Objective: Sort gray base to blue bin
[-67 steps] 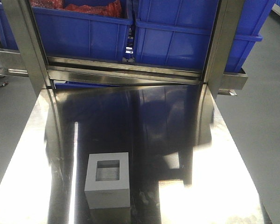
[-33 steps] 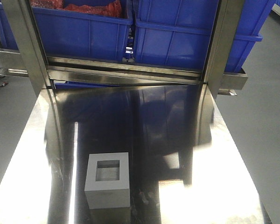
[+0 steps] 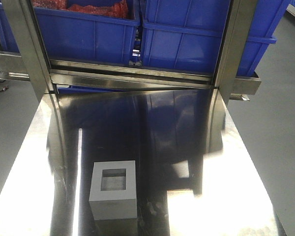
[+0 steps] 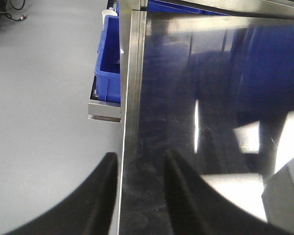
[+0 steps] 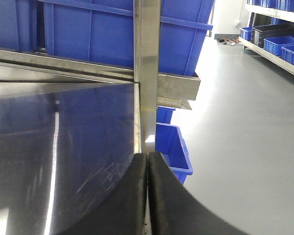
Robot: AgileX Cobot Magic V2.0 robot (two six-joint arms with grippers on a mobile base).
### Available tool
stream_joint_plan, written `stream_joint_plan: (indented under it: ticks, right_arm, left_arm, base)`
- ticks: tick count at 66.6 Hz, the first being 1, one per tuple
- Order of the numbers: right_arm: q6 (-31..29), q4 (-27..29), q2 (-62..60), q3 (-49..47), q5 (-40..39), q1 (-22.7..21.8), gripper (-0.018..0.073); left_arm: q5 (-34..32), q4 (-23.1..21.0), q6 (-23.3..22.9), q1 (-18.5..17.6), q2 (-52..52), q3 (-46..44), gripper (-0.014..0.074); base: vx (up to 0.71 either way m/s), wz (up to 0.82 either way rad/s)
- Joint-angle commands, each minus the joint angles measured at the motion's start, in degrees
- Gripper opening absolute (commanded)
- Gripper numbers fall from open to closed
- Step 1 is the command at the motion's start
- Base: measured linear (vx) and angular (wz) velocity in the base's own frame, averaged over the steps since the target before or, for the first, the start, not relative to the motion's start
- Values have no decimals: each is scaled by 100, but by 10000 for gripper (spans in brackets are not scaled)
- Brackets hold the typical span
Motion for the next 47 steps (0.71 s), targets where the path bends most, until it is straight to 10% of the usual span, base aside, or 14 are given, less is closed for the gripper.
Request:
stream_joint_plan:
  ticks: [1, 29, 47]
  right_arm:
    - [-69, -49, -49, 32, -455, -8, -5]
    - [-69, -49, -49, 32, -455, -8, -5]
    - [-69, -49, -49, 32, -450, -8, -5]
  left_arm:
    - [-378, -41, -7, -7, 57, -204, 365]
    - [-533, -152, -21, -7, 57, -204, 459]
    - [-547, -2230, 322, -7, 307, -219, 440]
  base:
    - [0, 0]
    - [0, 0]
    - [0, 0]
